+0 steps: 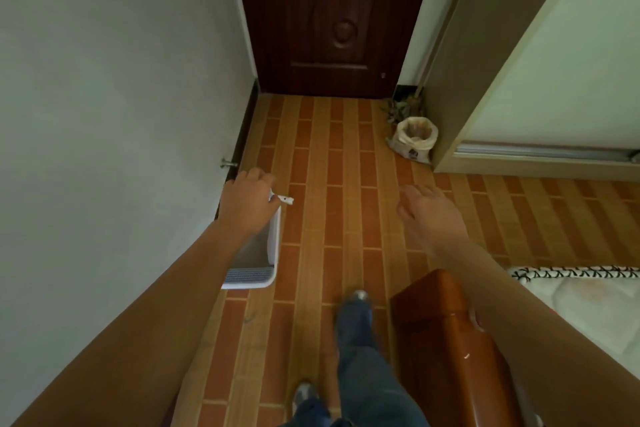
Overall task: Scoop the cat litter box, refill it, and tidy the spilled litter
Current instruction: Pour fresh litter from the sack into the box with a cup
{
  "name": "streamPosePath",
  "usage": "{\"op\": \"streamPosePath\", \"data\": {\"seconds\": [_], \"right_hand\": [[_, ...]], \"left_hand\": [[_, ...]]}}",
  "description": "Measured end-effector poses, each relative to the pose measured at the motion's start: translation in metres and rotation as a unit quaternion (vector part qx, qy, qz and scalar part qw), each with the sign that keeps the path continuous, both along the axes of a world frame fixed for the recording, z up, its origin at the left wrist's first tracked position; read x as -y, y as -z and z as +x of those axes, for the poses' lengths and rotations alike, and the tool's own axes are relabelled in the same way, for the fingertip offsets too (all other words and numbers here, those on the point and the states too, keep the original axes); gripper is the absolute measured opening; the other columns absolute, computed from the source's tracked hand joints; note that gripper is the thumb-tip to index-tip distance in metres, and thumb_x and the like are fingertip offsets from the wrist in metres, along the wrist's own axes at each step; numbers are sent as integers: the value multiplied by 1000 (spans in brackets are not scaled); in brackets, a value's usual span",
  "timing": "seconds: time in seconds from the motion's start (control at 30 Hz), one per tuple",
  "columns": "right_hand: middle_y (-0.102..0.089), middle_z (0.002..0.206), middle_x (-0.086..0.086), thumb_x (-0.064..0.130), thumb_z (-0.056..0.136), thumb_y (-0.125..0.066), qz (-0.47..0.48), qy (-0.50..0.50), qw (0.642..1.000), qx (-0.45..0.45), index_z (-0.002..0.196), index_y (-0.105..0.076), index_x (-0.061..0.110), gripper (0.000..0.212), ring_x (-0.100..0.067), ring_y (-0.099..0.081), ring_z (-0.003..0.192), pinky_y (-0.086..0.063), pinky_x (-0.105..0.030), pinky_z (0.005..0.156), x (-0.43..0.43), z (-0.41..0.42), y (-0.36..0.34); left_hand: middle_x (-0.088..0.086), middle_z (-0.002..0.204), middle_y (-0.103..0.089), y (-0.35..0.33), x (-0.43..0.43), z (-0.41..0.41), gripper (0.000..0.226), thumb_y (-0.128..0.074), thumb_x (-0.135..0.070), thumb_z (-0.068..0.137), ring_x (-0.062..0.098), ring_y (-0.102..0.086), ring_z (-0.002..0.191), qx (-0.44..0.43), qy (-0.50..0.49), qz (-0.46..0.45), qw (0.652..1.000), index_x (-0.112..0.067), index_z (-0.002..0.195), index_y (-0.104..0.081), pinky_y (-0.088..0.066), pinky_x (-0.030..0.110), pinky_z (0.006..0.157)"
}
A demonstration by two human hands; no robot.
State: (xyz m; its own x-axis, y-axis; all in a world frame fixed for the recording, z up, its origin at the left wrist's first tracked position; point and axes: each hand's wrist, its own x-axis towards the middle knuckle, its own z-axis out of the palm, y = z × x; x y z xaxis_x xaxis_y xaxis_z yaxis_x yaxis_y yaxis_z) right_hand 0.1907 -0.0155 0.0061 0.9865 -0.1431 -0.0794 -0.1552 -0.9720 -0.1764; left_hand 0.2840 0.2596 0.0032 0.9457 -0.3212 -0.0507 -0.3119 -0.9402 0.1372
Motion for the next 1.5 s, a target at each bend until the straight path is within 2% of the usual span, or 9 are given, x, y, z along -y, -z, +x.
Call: {"op": "streamPosePath", "data": {"seconds": [0.27, 0.37, 0.43, 0.53, 0.67, 0.87, 1.0, 1.23, 1.5], "right_hand": [[-55, 127, -7, 29, 96, -42, -4, 10, 1000, -13, 131, -48, 13, 39, -26, -43, 122, -39, -38, 94, 76, 109, 8], [-53, 129, -5, 30, 96, -41, -3, 19, 1000, -18, 130, -48, 14, 38, -24, -42, 123, -40, -38, 96, 113, 149, 7], [-53, 129, -5, 31, 96, -40, -16, 19, 1000, -17, 130, -47, 14, 39, -24, -42, 124, -39, -38, 97, 138, 173, 6], [-56, 125, -7, 29, 95, -42, -14, 37, 999, -12, 127, -49, 14, 37, -26, -45, 120, -42, -38, 92, 170, 200, 5], [-56, 127, -7, 28, 95, -42, -11, 69, 997, -19, 127, -51, 14, 36, -27, -46, 120, -41, -39, 94, 203, 222, 7], [-53, 131, -8, 29, 96, -41, -7, 118, 992, -36, 131, -47, 12, 40, -27, -42, 125, -39, -40, 101, 245, 246, 11], [-53, 132, -8, 29, 96, -41, -3, 148, 988, -35, 133, -46, 13, 41, -27, -43, 125, -39, -39, 100, 268, 269, 16], [-54, 130, -9, 30, 97, -39, 14, 208, 977, -52, 133, -45, 13, 41, -28, -46, 121, -41, -38, 94, 304, 341, 24], [-50, 136, -10, 29, 98, -38, 42, 266, 961, -68, 138, -41, 11, 44, -30, -43, 125, -38, -37, 97, 336, 422, 39]], "left_hand": [[7, 133, -49, 2, 94, 114, 41, -48, -26, 93, 24, -44, 121, -18, 35, -1, 999, -16, 132, -49, -38, 38, 97], [5, 137, -46, -4, 138, 158, 42, -49, -27, 93, 23, -42, 126, -25, 51, 6, 998, -17, 134, -47, -36, 38, 101], [4, 133, -48, -4, 163, 183, 41, -49, -28, 93, 22, -44, 122, -21, 55, 6, 998, -18, 133, -47, -38, 38, 100], [3, 130, -49, -1, 192, 217, 41, -49, -29, 93, 21, -45, 120, -23, 61, 3, 998, -20, 132, -48, -40, 38, 99], [2, 136, -46, 0, 230, 252, 43, -48, -31, 93, 20, -41, 126, -29, 78, 1, 996, -22, 135, -46, -39, 39, 101], [1, 141, -42, 5, 287, 300, 44, -45, -30, 95, 20, -36, 131, -51, 134, 2, 990, -22, 138, -42, -34, 39, 106], [1, 142, -41, 11, 320, 340, 44, -42, -31, 95, 20, -36, 131, -60, 165, 10, 984, -22, 138, -41, -36, 38, 101], [1, 140, -41, 25, 380, 436, 41, -43, -29, 95, 21, -35, 131, -83, 193, -4, 978, -22, 136, -44, -36, 38, 103], [3, 140, -42, 50, 448, 525, 42, -45, -29, 95, 24, -36, 130, -128, 230, 9, 965, -20, 136, -44, -36, 41, 104]]}}
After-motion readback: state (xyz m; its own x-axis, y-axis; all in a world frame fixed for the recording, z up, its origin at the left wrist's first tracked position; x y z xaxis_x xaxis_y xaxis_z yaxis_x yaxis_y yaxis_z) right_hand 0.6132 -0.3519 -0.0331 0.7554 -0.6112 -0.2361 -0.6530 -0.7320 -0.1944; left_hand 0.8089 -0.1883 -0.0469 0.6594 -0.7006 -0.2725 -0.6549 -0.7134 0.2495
